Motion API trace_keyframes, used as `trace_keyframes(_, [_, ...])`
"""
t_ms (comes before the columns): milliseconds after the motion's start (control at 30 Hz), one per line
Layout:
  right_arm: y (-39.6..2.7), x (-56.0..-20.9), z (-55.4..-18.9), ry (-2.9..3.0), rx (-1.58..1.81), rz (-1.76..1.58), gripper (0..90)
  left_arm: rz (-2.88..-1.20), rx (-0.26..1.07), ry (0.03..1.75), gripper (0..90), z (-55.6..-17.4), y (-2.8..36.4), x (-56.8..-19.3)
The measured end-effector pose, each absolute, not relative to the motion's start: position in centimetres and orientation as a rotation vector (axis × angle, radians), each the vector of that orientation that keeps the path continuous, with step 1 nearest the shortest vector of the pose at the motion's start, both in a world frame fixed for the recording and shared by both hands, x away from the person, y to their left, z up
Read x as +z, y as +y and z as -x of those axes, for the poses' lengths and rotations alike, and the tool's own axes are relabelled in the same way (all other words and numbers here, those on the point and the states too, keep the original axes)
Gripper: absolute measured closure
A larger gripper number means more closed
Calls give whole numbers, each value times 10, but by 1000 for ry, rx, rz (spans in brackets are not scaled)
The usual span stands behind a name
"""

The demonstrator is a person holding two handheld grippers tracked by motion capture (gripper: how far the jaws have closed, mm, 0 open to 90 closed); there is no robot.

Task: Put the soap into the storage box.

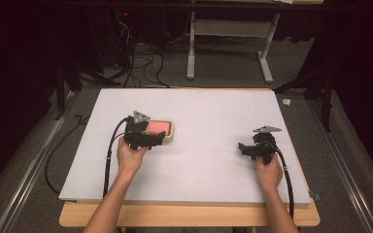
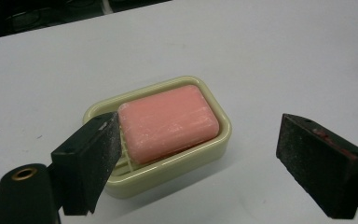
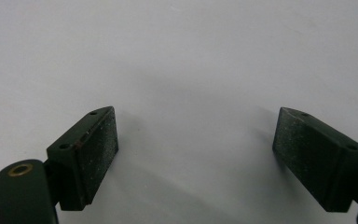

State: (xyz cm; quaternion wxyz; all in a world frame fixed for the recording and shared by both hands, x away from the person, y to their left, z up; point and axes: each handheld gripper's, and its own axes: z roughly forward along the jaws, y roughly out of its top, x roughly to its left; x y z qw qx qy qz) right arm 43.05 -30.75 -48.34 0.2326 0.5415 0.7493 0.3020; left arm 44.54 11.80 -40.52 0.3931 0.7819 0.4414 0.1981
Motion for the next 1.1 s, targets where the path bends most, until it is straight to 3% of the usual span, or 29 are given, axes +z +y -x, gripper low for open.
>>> trace_keyframes(1100, [-307, -483, -430, 2059, 829, -1487, 145, -1923, 484, 1083, 150, -404, 149, -401])
